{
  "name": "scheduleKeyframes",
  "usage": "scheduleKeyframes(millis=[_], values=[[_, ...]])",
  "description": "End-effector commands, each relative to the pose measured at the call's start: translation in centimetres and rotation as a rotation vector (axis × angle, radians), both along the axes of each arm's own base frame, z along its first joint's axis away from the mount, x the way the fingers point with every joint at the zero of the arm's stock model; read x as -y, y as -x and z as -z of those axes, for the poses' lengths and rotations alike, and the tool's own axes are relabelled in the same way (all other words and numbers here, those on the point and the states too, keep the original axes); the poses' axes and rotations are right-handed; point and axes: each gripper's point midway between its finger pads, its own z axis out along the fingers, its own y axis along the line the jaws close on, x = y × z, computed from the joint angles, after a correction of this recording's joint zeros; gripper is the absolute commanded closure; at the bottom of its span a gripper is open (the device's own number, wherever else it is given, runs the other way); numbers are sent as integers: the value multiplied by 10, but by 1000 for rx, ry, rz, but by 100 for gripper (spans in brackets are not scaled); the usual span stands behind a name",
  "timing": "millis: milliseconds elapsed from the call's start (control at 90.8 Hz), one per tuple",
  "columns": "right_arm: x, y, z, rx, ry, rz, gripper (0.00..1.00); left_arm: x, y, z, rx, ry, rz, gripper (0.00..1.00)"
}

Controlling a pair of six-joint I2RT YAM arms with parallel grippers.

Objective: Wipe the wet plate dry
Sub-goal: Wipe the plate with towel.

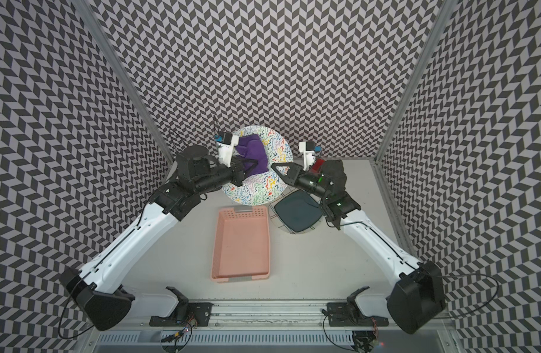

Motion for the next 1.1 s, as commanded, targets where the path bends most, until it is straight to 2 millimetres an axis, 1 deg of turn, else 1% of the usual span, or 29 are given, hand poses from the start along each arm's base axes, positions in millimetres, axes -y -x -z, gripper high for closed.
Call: scheduleKeyframes(millis=[0,33,77,132,154,176,209,220,231,253,275,297,319,375,419,441,474,540,606,661,738,771,848,903,958,1024,1057,1090], values=[[-4,70,-110,346,-193,-163,100,-16,0,4,-58,7,-41,100],[4,66,-109,312,-235,-150,100,-17,2,-1,-60,17,-45,100],[24,60,-115,313,-308,-109,100,-26,2,-15,-54,58,-83,100],[49,49,-119,297,-376,-65,100,-48,2,-41,-27,170,-130,100],[57,47,-124,304,-396,-53,100,-61,4,-54,-14,232,-140,100],[65,45,-127,313,-408,-45,100,-72,4,-63,-12,293,-144,100],[72,44,-132,324,-421,-43,100,-86,5,-78,-6,402,-121,100],[74,44,-135,329,-424,-44,100,-90,7,-79,-18,431,-109,100],[76,45,-136,335,-428,-45,100,-93,9,-86,-3,466,-90,100],[78,45,-139,337,-437,-51,100,-96,13,-94,-1,529,-53,100],[80,46,-142,343,-447,-58,100,-96,15,-95,-25,576,-17,100],[82,49,-146,353,-467,-69,100,-93,18,-99,-35,616,26,100],[83,52,-149,363,-486,-83,100,-90,23,-108,-25,660,78,100],[82,57,-151,359,-530,-137,100,-79,33,-113,-57,774,212,100],[80,62,-153,370,-558,-182,100,-77,44,-118,-63,879,311,100],[79,63,-153,368,-563,-194,100,-78,52,-125,-48,924,363,100],[76,63,-152,362,-563,-205,100,-76,54,-126,-63,969,409,100],[69,58,-146,339,-535,-191,100,-70,61,-137,-64,1008,490,100],[61,56,-142,321,-515,-177,100,-60,73,-151,-44,1027,569,100],[52,55,-137,301,-503,-190,100,-49,80,-158,-48,1040,631,100],[39,54,-131,264,-509,-218,100,-38,95,-168,-43,1078,723,100],[34,53,-131,249,-523,-229,100,-35,104,-173,-30,1092,770,100],[30,48,-139,249,-558,-234,100,-19,125,-178,-32,1102,876,100],[30,45,-153,267,-570,-230,100,-2,137,-176,-51,1094,936,100],[31,36,-164,279,-577,-213,100,14,148,-172,-74,1075,976,100],[40,27,-176,297,-600,-186,100,28,155,-165,-88,1035,994,100],[47,25,-181,303,-622,-175,100,30,155,-164,-93,1021,990,100],[56,21,-184,308,-639,-157,100,27,155,-166,-87,1017,985,100]])
